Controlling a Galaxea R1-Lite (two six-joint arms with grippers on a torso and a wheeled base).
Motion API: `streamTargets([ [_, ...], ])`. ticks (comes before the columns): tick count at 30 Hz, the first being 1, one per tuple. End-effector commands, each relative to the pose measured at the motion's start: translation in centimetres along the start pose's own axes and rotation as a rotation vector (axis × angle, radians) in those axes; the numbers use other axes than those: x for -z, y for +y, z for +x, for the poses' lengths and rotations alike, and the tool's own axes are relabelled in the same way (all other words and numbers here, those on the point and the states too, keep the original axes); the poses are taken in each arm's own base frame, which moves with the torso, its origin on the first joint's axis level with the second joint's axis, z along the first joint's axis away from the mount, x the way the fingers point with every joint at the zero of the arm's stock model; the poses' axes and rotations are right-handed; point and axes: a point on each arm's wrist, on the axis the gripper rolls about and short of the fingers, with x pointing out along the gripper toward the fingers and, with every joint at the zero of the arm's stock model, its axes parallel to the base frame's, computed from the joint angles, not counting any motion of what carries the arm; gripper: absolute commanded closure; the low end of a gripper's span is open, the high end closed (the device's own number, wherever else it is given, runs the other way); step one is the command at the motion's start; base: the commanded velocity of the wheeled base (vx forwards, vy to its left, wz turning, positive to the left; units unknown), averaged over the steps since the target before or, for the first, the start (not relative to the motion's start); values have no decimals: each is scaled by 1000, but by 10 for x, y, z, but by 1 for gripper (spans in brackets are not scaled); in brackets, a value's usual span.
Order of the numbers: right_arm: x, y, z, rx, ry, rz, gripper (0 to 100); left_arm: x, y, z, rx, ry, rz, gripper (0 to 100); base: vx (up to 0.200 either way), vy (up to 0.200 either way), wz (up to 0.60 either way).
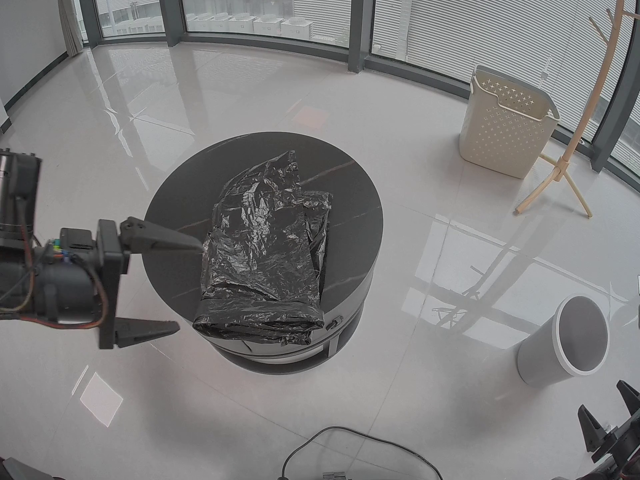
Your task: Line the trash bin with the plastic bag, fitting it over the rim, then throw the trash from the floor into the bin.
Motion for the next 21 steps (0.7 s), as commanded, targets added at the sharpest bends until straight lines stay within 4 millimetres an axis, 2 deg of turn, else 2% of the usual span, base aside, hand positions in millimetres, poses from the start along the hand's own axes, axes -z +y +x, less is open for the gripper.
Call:
streamTargets([
  [1, 4, 0, 5, 2, 60, 2, 0, -21, 29, 58, -149, -26, -63, 0, 0, 0, 0],
  [4, 4, 0, 6, 2, 76, 2, 0, -29, 38, 75, -158, -55, -62, 0, 0, 0, 0],
  [6, 4, 0, 6, 2, 76, 2, 0, -29, 38, 75, -158, -55, -62, 0, 0, 0, 0],
  [16, 3, 0, 8, 2, 107, 3, 0, -31, 58, 120, -255, 29, -79, 0, 0, 0, 0],
  [21, 3, 0, 10, 2, 124, 4, 0, -35, 59, 133, -269, 42, -64, 0, 0, 0, 0],
])
